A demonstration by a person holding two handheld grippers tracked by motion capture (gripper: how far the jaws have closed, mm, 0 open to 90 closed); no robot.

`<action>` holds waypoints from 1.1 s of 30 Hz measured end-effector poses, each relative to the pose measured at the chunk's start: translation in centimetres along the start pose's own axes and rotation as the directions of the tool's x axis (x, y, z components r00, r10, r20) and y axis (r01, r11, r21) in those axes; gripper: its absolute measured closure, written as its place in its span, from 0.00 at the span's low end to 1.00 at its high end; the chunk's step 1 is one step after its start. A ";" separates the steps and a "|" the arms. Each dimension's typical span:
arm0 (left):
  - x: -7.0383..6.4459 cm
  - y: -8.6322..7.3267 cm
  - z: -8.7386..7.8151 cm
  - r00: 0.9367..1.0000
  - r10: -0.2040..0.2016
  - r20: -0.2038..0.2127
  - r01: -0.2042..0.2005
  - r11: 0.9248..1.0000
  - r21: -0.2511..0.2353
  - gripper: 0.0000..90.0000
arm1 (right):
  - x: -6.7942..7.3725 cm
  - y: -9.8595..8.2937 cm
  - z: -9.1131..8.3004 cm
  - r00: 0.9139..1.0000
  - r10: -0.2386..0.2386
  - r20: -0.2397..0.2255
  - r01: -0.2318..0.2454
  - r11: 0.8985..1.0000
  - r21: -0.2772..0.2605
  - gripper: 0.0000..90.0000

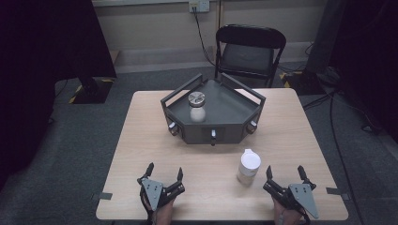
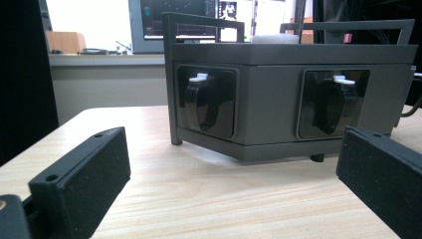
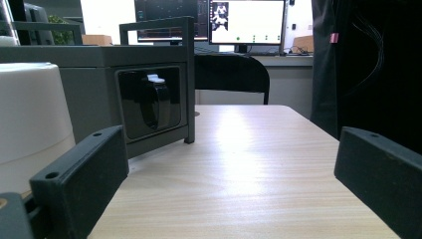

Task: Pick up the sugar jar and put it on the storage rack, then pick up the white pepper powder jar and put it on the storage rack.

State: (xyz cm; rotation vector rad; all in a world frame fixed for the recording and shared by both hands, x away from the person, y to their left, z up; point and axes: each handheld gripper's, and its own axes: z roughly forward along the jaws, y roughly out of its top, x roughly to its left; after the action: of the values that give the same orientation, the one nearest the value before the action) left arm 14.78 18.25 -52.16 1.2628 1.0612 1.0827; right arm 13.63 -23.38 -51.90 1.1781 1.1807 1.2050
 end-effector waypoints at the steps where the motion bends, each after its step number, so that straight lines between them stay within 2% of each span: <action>1: 0.0 0.0 0.0 1.000 -0.001 0.000 0.001 1.000 0.000 0.00 | 0.0 0.0 0.0 1.000 0.000 0.000 0.000 1.000 0.000 0.00; 11: -0.1 0.0 0.0 1.000 0.000 -0.004 0.000 1.000 -0.001 0.00 | 0.0 0.0 0.0 1.000 0.001 0.000 -0.001 1.000 0.002 0.00; 15: -0.4 0.0 0.1 1.000 0.001 -0.029 -0.001 1.000 0.000 0.00 | -0.1 0.0 0.0 1.000 0.007 0.000 -0.007 1.000 0.001 0.00; 24: -0.5 0.0 0.1 1.000 0.001 -0.030 -0.001 1.000 0.000 0.00 | -0.1 0.1 0.0 1.000 0.007 -0.003 -0.007 1.000 0.002 0.00; 33: -0.3 0.0 0.1 1.000 0.001 -0.021 -0.001 1.000 -0.001 0.00 | -0.6 0.7 -0.2 0.999 0.043 -0.008 -0.043 0.999 0.001 0.00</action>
State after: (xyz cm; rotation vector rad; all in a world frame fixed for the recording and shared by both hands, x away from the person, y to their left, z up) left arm 14.81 17.94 -52.17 1.2537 1.0761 1.0987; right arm 13.39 -23.95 -51.18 1.2055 1.1677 1.2425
